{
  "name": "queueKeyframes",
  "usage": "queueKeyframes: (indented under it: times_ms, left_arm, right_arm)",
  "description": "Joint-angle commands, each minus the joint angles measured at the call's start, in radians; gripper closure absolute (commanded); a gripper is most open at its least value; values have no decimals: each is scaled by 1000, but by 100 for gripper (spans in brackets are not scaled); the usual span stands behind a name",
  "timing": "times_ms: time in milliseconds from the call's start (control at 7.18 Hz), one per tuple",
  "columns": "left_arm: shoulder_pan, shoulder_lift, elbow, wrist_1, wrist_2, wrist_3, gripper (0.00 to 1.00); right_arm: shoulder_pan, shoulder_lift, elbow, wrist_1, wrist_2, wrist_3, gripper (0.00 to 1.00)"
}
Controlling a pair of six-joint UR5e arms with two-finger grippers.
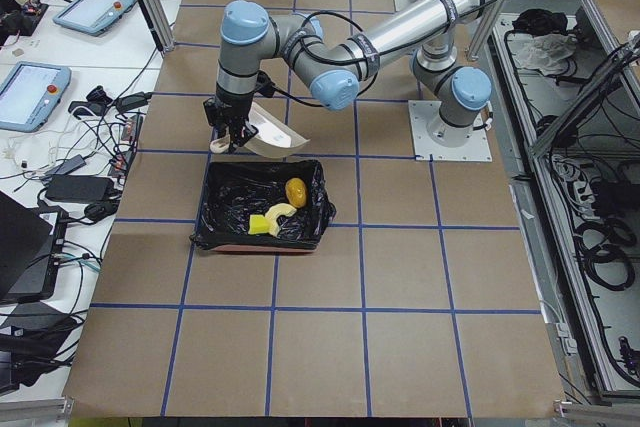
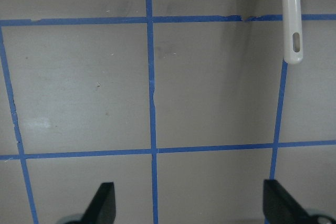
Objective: Sweep and dump trash into bin
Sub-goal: 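Bring the dustpan back down to the table with the left gripper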
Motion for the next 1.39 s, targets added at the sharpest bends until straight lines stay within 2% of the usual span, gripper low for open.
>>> queueKeyframes:
  times_ms: [0,278,975,1253]
  left_arm:
    - [-76,-14,-4,-50,5,-183,100]
    - [-115,-22,-4,-108,-7,-303,100]
    - [-196,-51,-20,-108,-14,-483,100]
    - [-216,-67,-20,-107,-15,-530,100]
  right_arm:
    - [1,1,0,0,-1,0,0]
    - [1,1,0,0,-1,2,0]
    - [0,-2,0,15,13,-3,0]
    - [0,-23,-1,8,19,-110,0]
